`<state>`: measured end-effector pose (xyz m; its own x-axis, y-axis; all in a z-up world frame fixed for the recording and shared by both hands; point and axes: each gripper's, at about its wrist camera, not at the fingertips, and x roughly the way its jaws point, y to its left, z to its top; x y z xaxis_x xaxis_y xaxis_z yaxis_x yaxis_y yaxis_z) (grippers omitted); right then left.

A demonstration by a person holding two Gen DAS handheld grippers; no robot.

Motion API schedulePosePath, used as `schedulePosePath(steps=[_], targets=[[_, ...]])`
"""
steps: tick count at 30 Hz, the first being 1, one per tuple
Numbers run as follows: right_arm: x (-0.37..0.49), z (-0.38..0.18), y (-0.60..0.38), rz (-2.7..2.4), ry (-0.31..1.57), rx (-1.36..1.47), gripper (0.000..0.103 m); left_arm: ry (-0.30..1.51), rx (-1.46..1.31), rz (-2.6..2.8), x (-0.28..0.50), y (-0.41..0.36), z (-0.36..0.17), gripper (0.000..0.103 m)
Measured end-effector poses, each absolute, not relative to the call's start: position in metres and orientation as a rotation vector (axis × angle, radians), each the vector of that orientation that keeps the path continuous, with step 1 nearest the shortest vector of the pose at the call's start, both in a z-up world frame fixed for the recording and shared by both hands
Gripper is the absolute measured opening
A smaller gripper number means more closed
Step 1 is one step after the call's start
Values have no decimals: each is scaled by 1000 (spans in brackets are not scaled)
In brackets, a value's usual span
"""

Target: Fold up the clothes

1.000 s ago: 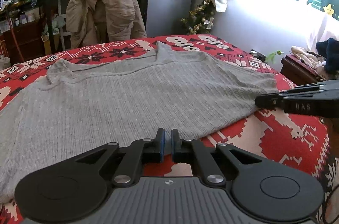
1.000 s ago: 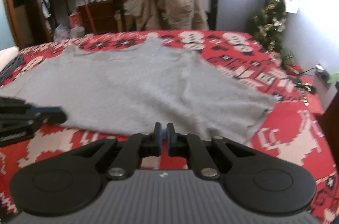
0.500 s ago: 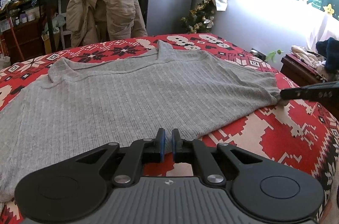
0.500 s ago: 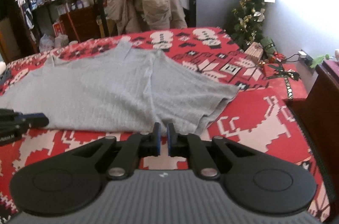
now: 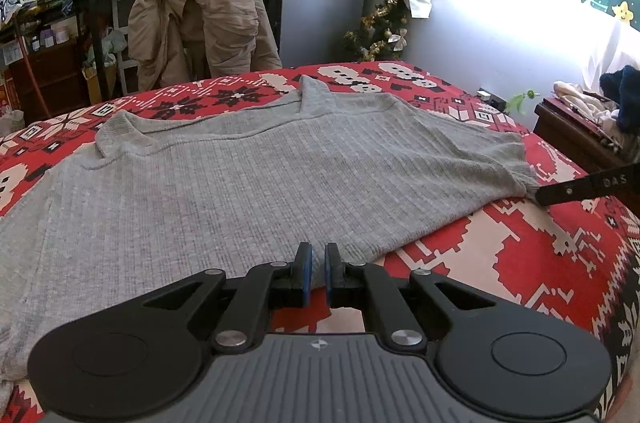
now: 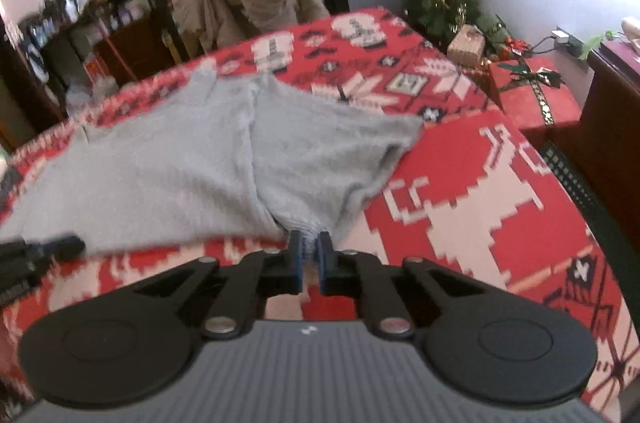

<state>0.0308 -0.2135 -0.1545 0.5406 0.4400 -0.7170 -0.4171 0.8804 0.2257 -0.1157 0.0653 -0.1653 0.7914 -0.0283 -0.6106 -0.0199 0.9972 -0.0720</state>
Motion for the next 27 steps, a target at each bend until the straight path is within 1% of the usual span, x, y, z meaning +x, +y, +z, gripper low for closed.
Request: schedulePosePath(steps=[3, 6, 8, 10, 14, 16, 18, 19, 20, 21, 27], targets=[[29, -153, -222, 518, 864, 62, 10, 660, -66, -6, -115, 65, -165, 7], [36, -143, -232, 503, 827, 126, 14, 663, -61, -5, -115, 64, -165, 7], [47, -138, -233, 479, 800, 136, 14, 665, -59, -2, -115, 64, -164, 7], [62, -138, -231, 461, 791, 137, 21, 666, -56, 4, -115, 64, -163, 6], [90, -148, -231, 433, 819, 159, 22, 670, -62, 16, -115, 65, -163, 6], [99, -153, -231, 418, 828, 175, 25, 673, -64, 18, -115, 66, -163, 6], [106, -158, -231, 407, 833, 192, 25, 675, -57, 19, -115, 65, -163, 6], [108, -160, -230, 407, 831, 193, 20, 676, -54, 19, -114, 65, -162, 6], [108, -161, -228, 405, 820, 186, 13, 677, -47, 18, -114, 64, -162, 6], [108, -161, -227, 401, 810, 174, 1, 677, -41, 18, -114, 64, -162, 6], [111, -163, -241, 313, 784, 179, 0, 678, -47, 23, -113, 67, -162, 6]])
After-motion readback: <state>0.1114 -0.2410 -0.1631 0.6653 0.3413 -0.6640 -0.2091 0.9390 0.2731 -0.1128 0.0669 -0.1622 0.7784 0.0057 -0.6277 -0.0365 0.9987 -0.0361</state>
